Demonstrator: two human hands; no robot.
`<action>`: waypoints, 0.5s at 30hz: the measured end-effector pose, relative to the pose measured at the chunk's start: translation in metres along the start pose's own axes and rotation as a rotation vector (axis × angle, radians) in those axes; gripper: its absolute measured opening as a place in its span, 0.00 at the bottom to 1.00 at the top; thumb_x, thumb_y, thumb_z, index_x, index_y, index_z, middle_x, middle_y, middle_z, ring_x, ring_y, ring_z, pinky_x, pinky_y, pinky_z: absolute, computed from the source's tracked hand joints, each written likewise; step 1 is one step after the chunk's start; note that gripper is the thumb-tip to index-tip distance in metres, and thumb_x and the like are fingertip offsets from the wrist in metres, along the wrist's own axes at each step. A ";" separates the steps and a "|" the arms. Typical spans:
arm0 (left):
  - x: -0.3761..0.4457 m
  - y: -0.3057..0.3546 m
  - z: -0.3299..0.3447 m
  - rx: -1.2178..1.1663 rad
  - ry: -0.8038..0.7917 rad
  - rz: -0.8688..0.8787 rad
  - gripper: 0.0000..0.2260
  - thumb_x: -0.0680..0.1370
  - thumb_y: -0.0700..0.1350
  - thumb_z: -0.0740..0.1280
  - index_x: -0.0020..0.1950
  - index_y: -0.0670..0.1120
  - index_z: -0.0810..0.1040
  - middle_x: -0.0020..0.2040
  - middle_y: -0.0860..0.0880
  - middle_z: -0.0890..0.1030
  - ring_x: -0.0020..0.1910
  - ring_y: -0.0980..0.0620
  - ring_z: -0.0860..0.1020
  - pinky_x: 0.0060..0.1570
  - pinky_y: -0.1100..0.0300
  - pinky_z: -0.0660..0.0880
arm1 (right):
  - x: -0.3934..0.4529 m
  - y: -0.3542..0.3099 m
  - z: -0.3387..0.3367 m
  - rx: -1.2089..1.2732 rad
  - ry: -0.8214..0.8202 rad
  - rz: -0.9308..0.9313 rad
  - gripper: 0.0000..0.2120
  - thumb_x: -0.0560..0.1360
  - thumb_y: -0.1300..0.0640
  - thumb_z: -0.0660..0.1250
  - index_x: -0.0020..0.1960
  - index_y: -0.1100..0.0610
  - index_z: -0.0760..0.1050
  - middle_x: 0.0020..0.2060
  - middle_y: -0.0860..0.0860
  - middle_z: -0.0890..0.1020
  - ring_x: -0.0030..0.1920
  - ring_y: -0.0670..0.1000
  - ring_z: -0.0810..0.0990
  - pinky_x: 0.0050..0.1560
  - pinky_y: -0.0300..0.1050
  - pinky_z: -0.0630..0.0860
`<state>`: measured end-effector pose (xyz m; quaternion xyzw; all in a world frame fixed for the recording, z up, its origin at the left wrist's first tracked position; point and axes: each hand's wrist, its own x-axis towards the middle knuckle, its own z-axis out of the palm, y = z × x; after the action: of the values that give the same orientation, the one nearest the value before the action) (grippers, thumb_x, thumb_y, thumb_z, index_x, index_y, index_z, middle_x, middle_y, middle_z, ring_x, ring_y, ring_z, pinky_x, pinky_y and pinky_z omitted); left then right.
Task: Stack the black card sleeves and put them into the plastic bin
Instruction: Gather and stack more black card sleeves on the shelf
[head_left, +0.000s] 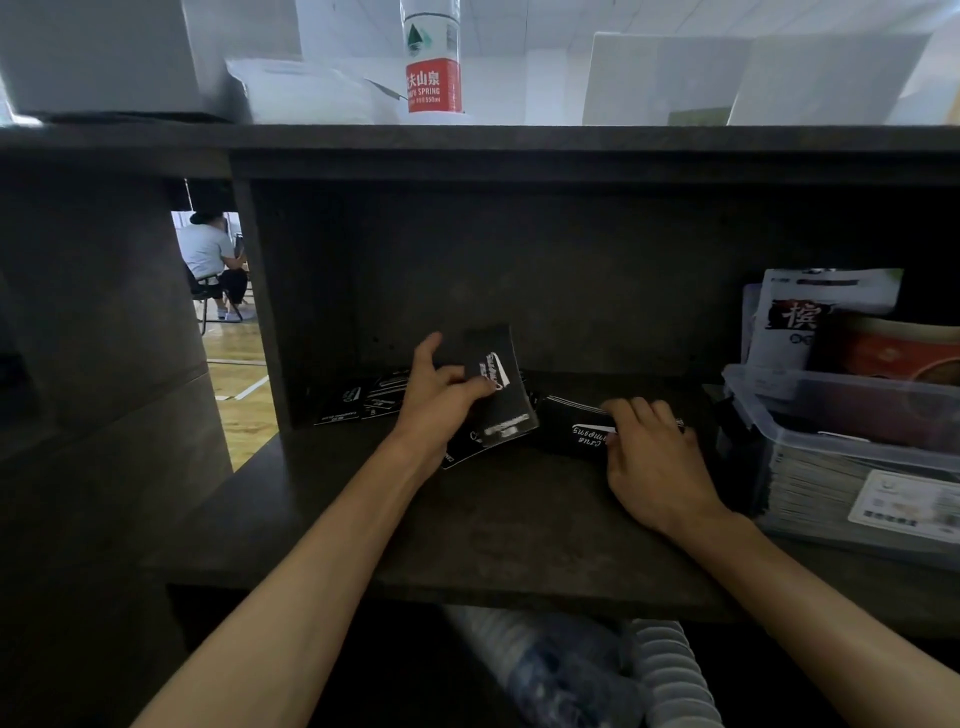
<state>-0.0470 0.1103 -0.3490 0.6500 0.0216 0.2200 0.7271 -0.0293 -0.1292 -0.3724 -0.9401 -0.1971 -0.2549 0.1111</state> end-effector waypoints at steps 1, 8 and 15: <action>0.000 -0.002 0.002 -0.005 -0.036 0.013 0.45 0.71 0.34 0.74 0.77 0.61 0.54 0.50 0.51 0.84 0.50 0.55 0.83 0.52 0.52 0.81 | 0.000 0.000 0.000 -0.002 -0.003 0.003 0.20 0.79 0.52 0.60 0.71 0.50 0.65 0.63 0.51 0.73 0.63 0.52 0.69 0.61 0.57 0.72; -0.011 -0.016 0.025 0.271 -0.030 0.194 0.33 0.71 0.37 0.76 0.67 0.55 0.62 0.55 0.49 0.81 0.47 0.60 0.82 0.46 0.66 0.79 | 0.000 0.000 0.000 0.021 0.001 -0.003 0.19 0.80 0.50 0.55 0.70 0.50 0.66 0.62 0.51 0.73 0.62 0.52 0.69 0.60 0.57 0.71; -0.031 -0.018 0.033 1.265 0.060 0.426 0.21 0.76 0.61 0.67 0.60 0.47 0.76 0.58 0.47 0.76 0.54 0.49 0.77 0.58 0.50 0.75 | 0.000 -0.002 -0.001 0.037 0.003 0.006 0.21 0.80 0.40 0.55 0.69 0.48 0.67 0.63 0.50 0.74 0.64 0.51 0.69 0.63 0.57 0.69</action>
<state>-0.0593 0.0677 -0.3694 0.9348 0.0380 0.3217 0.1458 -0.0302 -0.1274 -0.3713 -0.9381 -0.1988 -0.2522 0.1294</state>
